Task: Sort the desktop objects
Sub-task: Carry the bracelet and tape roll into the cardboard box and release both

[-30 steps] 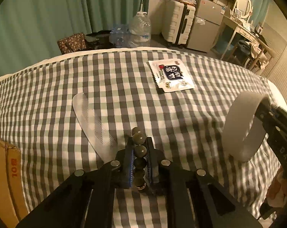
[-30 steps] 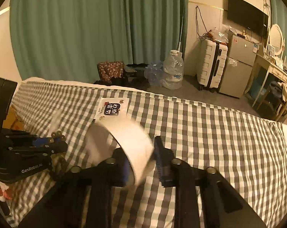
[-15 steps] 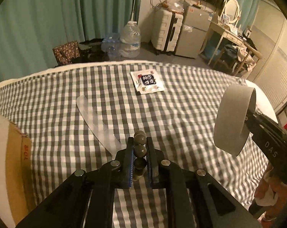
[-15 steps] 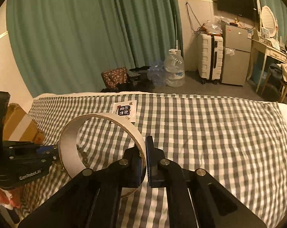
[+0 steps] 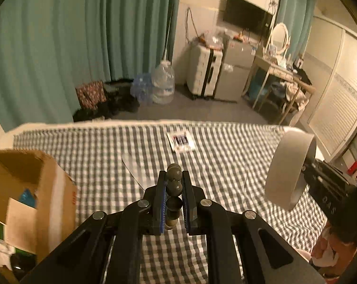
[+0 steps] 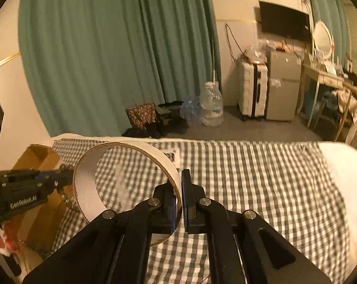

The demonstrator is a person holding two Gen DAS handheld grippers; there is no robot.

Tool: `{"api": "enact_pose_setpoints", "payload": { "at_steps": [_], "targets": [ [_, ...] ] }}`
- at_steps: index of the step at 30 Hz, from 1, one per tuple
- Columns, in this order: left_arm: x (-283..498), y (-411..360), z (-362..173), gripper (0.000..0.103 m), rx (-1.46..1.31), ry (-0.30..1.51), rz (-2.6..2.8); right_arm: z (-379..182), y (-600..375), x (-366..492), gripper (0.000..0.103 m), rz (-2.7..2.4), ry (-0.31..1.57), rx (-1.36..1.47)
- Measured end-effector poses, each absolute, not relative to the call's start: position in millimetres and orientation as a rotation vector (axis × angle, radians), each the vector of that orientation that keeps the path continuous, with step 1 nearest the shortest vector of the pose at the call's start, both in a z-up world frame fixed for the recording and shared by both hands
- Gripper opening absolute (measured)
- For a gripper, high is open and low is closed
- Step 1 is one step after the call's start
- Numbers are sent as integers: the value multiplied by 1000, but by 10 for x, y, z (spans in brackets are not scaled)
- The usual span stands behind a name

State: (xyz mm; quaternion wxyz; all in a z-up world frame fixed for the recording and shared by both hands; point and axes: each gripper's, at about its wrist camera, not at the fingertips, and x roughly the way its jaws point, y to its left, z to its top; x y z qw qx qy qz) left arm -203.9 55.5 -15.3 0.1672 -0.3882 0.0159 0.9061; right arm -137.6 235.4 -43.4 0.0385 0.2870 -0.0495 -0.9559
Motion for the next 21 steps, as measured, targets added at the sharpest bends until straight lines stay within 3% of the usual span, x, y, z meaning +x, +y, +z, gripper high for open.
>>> {"api": "enact_pose_setpoints", "payload": {
  "at_steps": [12,21],
  "targets": [
    [-1735,-150,732,11,-870,-47,2713,240,1317,-1126,4,-2850,51,731],
    [-1696,-1163,739,11,-897,-116,2809,374,322,-1216,4,-2731,168,683]
  ]
}}
